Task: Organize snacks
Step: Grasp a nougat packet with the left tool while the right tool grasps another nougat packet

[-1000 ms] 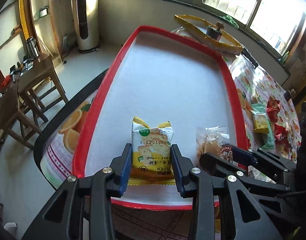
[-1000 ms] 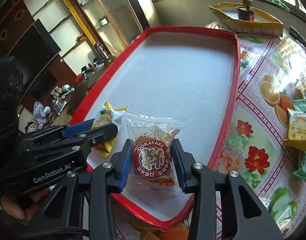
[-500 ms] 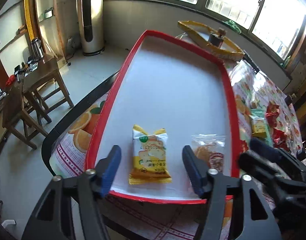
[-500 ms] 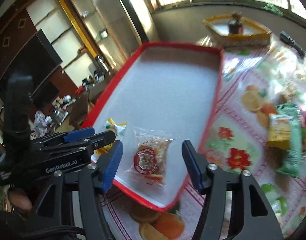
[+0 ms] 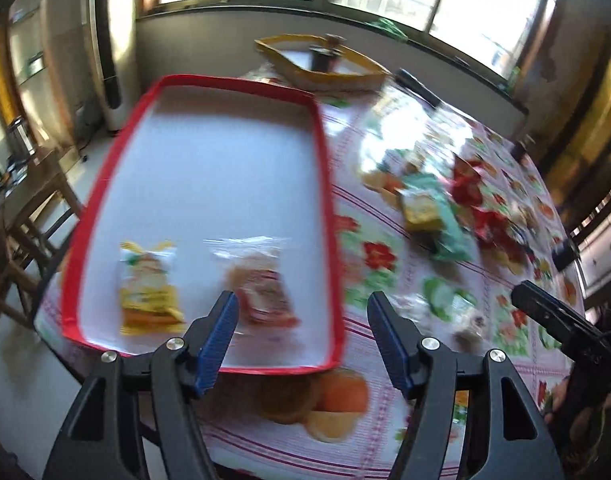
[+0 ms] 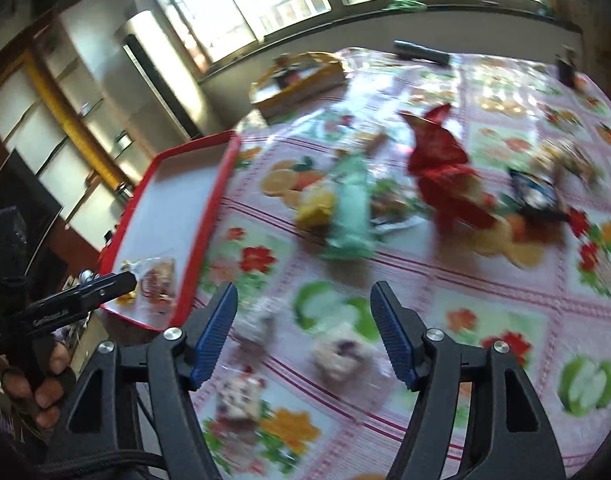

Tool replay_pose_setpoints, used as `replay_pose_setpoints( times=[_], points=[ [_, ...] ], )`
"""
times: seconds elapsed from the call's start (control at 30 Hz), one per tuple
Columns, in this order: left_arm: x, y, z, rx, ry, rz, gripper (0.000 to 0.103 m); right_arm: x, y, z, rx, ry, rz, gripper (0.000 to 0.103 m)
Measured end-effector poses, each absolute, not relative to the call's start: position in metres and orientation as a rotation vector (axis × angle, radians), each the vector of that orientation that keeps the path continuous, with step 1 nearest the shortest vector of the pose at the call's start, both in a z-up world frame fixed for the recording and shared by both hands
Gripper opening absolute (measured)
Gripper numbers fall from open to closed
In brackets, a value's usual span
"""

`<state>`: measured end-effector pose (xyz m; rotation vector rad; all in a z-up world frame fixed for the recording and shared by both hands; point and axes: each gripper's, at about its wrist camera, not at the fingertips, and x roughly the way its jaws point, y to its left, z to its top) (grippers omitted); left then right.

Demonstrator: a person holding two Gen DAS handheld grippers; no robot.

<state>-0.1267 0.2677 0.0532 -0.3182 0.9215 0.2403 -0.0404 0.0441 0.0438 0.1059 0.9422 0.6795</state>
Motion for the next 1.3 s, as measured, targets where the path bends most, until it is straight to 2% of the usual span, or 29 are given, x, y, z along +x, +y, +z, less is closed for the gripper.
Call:
replay_pose_setpoints(
  times=[0.37, 0.8, 1.07, 1.13, 1.2, 1.27, 1.3],
  points=[
    [-0.116, 0.231, 0.054, -0.272, 0.958, 0.166, 0.068, -0.049, 0.022, 0.031, 0.096, 0.963, 0.714, 0.072],
    [-0.084, 0.189, 0.03, -0.224, 1.059, 0.121, 0.068, -0.051, 0.049, 0.017, -0.196, 0.964, 0.879, 0.074],
    [-0.062, 0.173, 0.007, -0.139, 1.121, 0.141, 0.068, -0.036, 0.073, -0.013, -0.33, 1.031, 0.854, 0.074],
    [-0.056, 0.172, 0.0, -0.134, 1.141, 0.144, 0.068, -0.039, 0.074, -0.013, -0.357, 1.009, 0.846, 0.071],
    [-0.052, 0.172, -0.006, -0.134, 1.154, 0.143, 0.068, -0.04, 0.073, -0.012, -0.372, 1.0, 0.824, 0.054],
    [-0.049, 0.172, -0.012, -0.128, 1.17, 0.148, 0.068, -0.038, 0.067, -0.011, -0.345, 1.006, 0.797, 0.042],
    [-0.049, 0.171, -0.015, -0.123, 1.177, 0.149, 0.067, -0.036, 0.062, -0.011, -0.32, 1.017, 0.789, 0.039]
  ],
)
